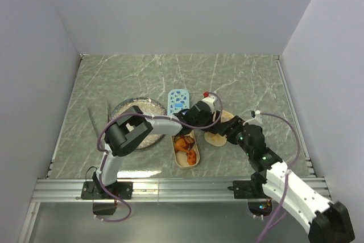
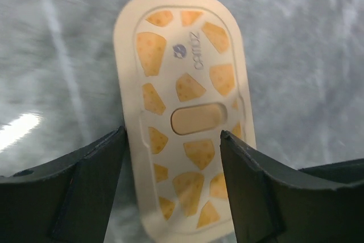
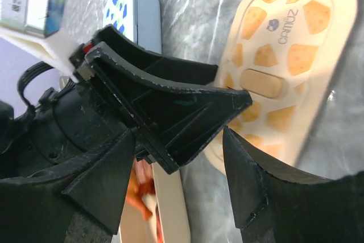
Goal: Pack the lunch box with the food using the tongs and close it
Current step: Pick up the lid of the lunch box with the right arm
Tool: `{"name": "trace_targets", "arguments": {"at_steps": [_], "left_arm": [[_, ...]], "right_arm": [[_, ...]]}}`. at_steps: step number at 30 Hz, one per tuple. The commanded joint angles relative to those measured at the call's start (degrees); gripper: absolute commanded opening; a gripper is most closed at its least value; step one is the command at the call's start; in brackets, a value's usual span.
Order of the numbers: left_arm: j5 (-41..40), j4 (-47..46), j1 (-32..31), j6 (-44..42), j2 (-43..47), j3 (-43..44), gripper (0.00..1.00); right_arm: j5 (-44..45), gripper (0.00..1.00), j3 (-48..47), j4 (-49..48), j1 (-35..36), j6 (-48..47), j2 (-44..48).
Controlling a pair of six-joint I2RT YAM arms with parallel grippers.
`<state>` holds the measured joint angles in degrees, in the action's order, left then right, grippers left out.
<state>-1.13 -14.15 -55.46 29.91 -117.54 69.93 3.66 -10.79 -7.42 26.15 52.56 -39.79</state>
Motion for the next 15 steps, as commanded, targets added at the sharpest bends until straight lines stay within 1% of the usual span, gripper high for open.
{"name": "trace_targets", "arguments": {"at_steps": [1,5,9,10,13,14,15], "left_arm": [[8.9,5.1,-2.1,1.2,0.8,-2.5,0.72],[8.9,5.4,-3.2,1.4,0.0,-2.2,0.72],[8.6,4.3,-3.6,1.9,0.7,-3.5,0.72],[8.5,4.0,-3.5,2.0,1.2,-3.9,0.72],[8.9,3.3,-3.6,2.2,1.7,-4.5,0.72],[9.2,3.0,-3.6,2.3,1.8,-4.6,0.72],[9.6,2.6,-3.6,2.4,1.9,-4.8,0.72]], "right_arm": [[17.2,0.68,-0.5,13.5,-2.2,1.0,10.0],[19.4,0.69,-2.1,21.3,-2.1,1.6,17.4],[26.2,0.68,-4.4,29.7,-2.2,1.9,23.3],[27.2,0.68,-4.9,30.5,-2.2,1.7,24.5],[29.7,0.65,-5.7,31.8,-2.2,-0.1,25.6],[29.6,0.59,-6.0,32.1,-2.3,-0.5,24.8],[29.0,0.56,-6.6,32.4,-2.4,-0.7,22.3]]}}
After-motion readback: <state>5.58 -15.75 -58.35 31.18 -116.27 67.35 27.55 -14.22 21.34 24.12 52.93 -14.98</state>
